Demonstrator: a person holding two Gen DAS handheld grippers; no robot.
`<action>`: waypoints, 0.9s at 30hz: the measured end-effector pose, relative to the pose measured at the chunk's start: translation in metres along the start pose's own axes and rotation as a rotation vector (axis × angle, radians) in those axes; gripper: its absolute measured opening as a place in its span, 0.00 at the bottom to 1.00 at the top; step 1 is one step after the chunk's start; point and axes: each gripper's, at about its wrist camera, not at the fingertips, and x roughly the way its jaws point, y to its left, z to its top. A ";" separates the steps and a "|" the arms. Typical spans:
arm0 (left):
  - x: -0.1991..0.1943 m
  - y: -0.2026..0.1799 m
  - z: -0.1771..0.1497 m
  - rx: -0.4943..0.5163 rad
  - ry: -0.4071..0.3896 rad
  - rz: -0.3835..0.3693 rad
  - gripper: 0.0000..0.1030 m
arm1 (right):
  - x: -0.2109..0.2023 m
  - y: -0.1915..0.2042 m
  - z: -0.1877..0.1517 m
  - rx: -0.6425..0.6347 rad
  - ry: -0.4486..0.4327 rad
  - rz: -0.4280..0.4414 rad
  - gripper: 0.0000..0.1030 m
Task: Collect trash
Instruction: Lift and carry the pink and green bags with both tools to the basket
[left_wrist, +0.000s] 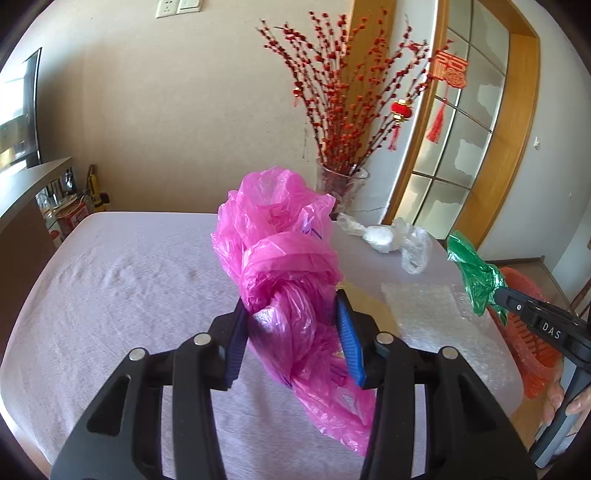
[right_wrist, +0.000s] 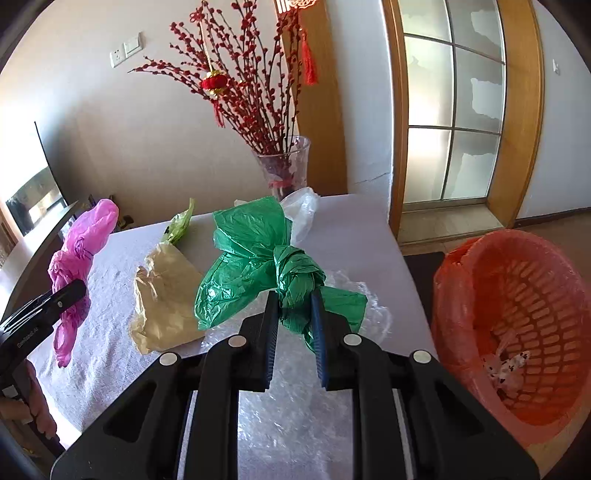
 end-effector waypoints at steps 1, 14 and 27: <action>0.000 -0.003 0.000 0.006 0.000 -0.006 0.43 | -0.004 -0.004 -0.001 0.009 -0.009 -0.007 0.17; -0.002 -0.060 -0.004 0.105 0.008 -0.097 0.43 | -0.031 -0.048 -0.010 0.123 -0.065 -0.054 0.17; 0.005 -0.128 -0.011 0.194 0.023 -0.242 0.43 | -0.052 -0.089 -0.019 0.197 -0.104 -0.122 0.17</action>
